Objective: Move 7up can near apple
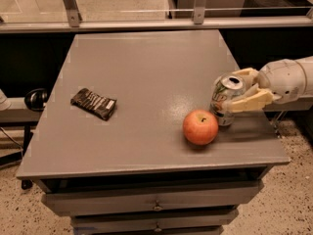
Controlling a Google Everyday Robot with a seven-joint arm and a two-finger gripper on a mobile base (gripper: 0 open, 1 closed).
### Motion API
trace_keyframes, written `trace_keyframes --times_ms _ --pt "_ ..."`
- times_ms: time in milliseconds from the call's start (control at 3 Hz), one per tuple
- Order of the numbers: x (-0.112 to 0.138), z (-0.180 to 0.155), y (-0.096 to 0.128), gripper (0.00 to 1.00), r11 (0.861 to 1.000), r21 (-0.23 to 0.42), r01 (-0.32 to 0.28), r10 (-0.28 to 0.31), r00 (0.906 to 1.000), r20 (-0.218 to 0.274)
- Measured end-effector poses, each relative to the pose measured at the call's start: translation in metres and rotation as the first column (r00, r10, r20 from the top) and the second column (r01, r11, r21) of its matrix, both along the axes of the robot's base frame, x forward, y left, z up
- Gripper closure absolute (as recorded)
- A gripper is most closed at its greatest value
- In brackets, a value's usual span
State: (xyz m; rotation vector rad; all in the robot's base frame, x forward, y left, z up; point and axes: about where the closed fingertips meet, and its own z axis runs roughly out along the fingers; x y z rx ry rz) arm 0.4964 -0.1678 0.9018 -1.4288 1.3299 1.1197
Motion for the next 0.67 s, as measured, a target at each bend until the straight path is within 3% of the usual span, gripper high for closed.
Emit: trace_keyframes --times_ms 333,667 --pt "-0.0016 -0.0019 0.0031 0.13 1.000 -0.002 -0.015 0.015 0.9999 -0.006" --pt "-0.0023 -0.0037 0.0037 0.00 1.000 -0.007 -0.021 0.021 0.9997 -0.012"
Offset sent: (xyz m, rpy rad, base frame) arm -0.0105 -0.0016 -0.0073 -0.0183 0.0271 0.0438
